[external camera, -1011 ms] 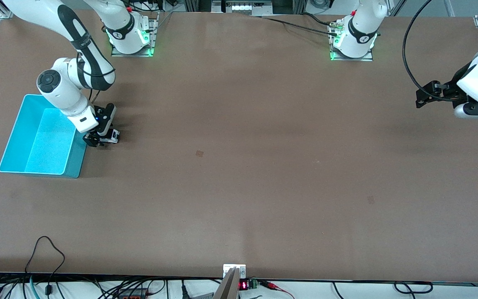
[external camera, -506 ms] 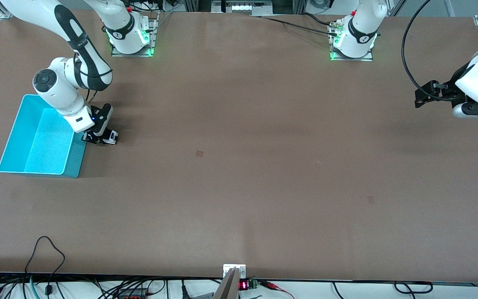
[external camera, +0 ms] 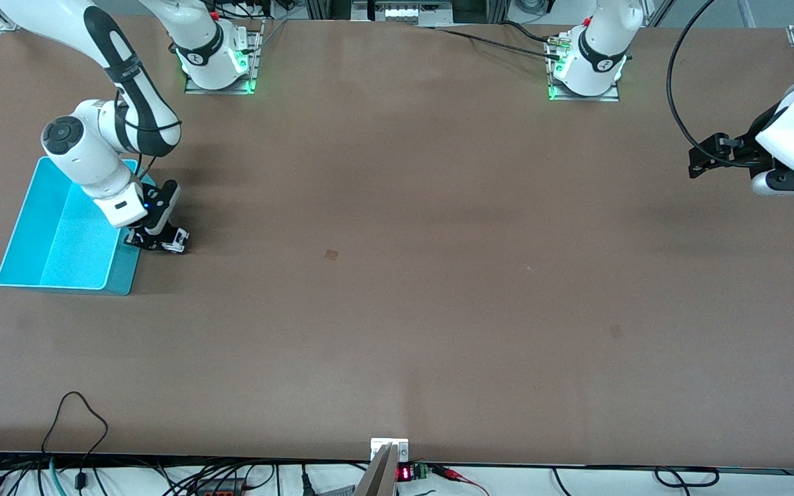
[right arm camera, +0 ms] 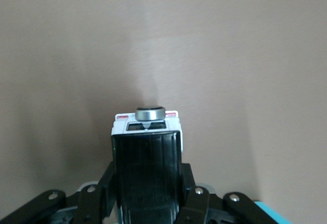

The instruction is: Wind and store white jeep toy

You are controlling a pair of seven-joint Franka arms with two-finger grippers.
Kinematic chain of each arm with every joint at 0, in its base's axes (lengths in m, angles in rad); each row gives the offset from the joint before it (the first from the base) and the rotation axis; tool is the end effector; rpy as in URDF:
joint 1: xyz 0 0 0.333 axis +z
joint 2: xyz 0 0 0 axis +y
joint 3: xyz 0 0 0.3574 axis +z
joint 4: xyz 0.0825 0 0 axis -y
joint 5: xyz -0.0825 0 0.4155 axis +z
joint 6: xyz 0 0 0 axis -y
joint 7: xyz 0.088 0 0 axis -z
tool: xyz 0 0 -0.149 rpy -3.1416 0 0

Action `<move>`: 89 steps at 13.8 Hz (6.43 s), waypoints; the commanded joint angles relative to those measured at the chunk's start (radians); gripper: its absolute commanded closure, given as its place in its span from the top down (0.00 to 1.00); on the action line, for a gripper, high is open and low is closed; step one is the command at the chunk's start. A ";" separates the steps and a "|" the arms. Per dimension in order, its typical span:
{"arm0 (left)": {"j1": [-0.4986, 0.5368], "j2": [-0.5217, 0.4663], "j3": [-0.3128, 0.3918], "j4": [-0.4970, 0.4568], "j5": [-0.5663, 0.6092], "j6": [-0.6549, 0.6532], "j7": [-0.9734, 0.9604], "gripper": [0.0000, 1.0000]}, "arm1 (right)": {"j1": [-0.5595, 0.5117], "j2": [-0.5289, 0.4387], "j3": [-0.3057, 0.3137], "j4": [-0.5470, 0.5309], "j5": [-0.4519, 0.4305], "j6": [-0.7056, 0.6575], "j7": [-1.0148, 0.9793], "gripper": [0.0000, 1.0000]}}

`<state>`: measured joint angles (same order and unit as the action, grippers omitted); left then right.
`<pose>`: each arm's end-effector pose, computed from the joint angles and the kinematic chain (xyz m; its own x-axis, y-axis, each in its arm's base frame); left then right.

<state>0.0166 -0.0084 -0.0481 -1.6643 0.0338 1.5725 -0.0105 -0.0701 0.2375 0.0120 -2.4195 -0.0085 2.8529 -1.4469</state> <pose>0.5757 -0.0132 0.5822 0.9963 -0.0209 -0.0830 -0.0239 -0.9991 -0.0349 0.5453 -0.0312 0.2027 0.1716 0.9849 0.0229 0.9658 -0.1727 0.1933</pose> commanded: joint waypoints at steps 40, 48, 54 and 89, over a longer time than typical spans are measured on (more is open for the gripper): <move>-0.003 -0.008 -0.003 0.020 0.000 -0.042 0.000 1.00 | -0.306 0.088 -0.030 0.177 -0.186 -0.425 1.249 0.63; -0.003 -0.008 -0.003 0.020 0.000 -0.042 0.001 1.00 | -0.260 -0.023 -0.014 0.313 -0.186 -0.680 1.252 1.00; -0.003 -0.008 -0.003 0.020 0.000 -0.043 0.001 1.00 | -0.154 -0.167 0.005 0.411 -0.168 -0.869 1.234 1.00; -0.003 -0.008 -0.003 0.028 0.002 -0.058 0.001 1.00 | 0.069 -0.185 0.028 0.812 -0.004 -1.135 1.436 1.00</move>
<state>0.0166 -0.0087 -0.0509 -1.6503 0.0338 1.5329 -0.0125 -0.0052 0.0589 0.0403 -1.5982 0.0006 1.7238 -0.0117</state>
